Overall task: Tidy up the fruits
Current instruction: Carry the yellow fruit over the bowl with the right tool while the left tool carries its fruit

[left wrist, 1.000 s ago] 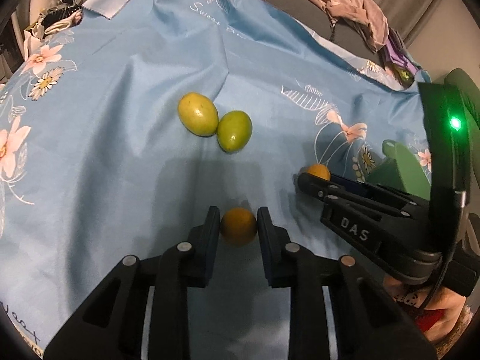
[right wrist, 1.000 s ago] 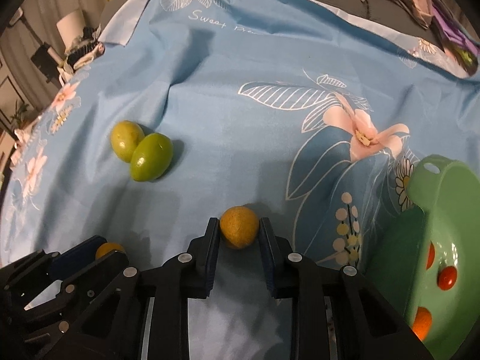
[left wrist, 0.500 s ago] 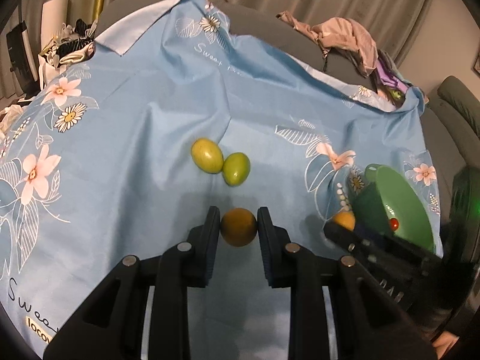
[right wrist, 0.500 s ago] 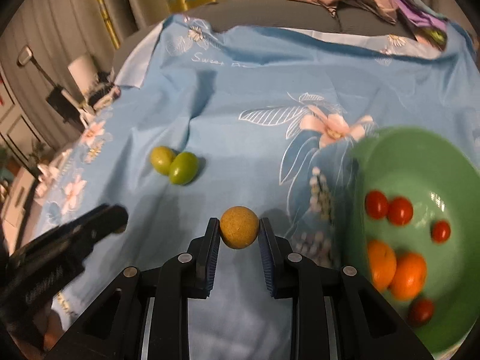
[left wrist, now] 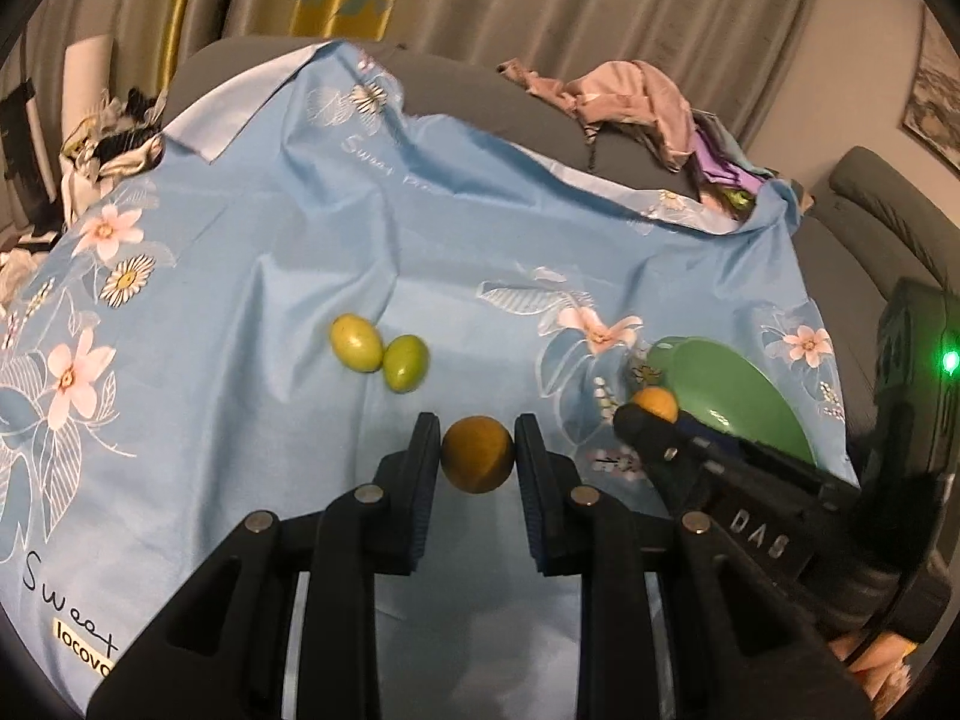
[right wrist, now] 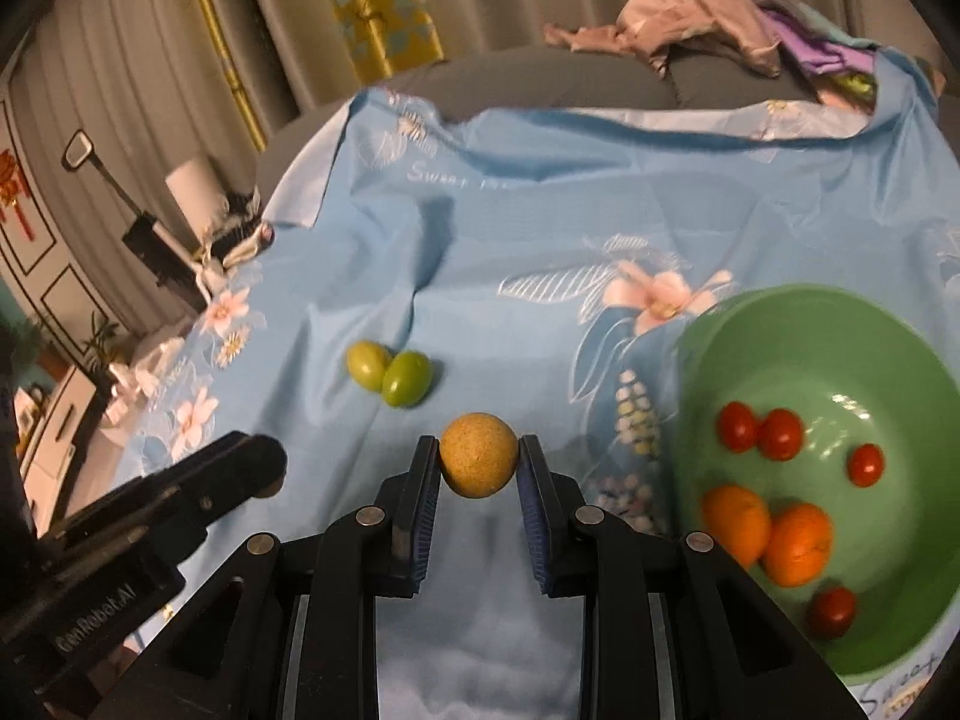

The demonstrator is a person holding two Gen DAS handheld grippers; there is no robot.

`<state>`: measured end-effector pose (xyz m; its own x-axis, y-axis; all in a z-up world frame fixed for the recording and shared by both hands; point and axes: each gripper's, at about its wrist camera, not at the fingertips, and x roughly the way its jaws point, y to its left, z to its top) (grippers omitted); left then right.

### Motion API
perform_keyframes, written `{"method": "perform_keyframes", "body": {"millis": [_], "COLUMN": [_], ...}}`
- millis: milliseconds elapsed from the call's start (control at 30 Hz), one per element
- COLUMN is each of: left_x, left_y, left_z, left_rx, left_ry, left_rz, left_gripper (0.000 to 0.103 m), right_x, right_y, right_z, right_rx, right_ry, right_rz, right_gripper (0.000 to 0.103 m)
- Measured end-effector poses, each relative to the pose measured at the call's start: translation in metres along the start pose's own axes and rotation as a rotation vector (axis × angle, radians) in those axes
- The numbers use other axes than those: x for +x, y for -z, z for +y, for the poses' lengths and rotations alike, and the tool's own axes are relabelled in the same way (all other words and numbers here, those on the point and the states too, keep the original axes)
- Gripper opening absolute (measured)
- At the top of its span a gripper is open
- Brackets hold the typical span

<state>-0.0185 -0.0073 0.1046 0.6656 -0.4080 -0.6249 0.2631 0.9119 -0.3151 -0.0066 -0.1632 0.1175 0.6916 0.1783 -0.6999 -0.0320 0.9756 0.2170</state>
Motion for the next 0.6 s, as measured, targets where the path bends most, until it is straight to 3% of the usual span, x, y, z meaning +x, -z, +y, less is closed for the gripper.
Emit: {"method": "perform_keyframes", "body": {"millis": [267, 500, 600], "left_x": [0.001, 0.018, 0.032], "left_y": [-0.001, -0.008, -0.011], "left_z": [-0.025, -0.075, -0.092], "left_rx": [0.038, 0.126, 0.123], "left_ry": [0.025, 0.049, 0.102], "left_rz": [-0.003, 0.0, 0.025], "left_gripper": [0.026, 0.026, 0.026], "right_x": [-0.031, -0.054, -0.06], "right_y": [-0.009, -0.012, -0.012], "right_z": [-0.023, -0.064, -0.089], "right_rx": [0.047, 0.116, 0.166], "right_ry": [0.04, 0.078, 0.01], "right_rz": [-0.097, -0.171, -0.177], "right_gripper": [0.028, 0.028, 0.028]}}
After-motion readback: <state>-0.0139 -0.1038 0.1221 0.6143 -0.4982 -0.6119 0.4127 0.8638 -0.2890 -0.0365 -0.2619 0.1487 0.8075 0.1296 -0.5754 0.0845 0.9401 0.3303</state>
